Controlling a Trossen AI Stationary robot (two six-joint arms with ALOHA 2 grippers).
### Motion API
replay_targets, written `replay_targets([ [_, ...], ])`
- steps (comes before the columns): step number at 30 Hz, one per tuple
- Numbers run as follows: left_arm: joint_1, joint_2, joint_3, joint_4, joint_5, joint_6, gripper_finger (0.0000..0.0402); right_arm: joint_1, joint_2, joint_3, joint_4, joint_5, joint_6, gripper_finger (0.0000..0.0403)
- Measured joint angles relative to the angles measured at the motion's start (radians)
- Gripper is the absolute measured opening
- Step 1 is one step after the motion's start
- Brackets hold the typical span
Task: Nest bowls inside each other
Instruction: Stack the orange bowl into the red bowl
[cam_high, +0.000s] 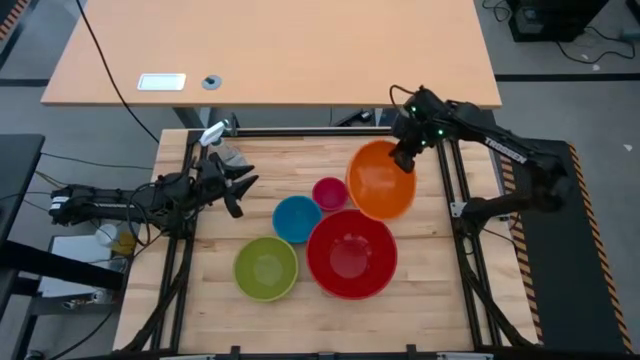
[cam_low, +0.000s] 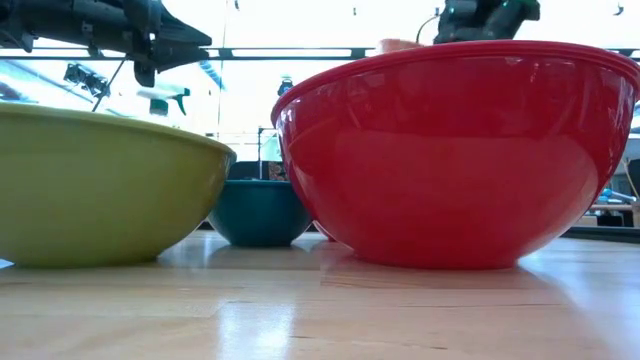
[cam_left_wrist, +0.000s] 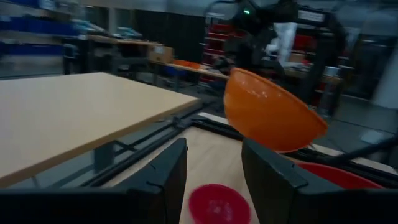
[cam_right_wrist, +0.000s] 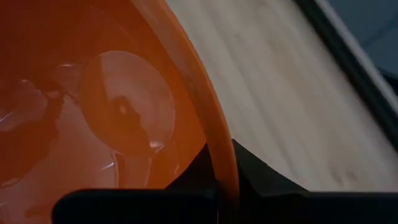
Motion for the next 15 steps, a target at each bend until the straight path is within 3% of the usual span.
replay_targets([
  [7, 0.000, 0.019, 0.000, 0.007, 0.009, -0.015, 0.0156, 0.183, -0.015, 0.000, 0.063, -0.024, 0.084, 0.0025],
  [15, 0.010, 0.141, 0.021, 0.063, 0.007, 0.001, 0.0173, 0.425, 0.026, 0.000, 0.103, 0.006, 0.142, 0.0026],
])
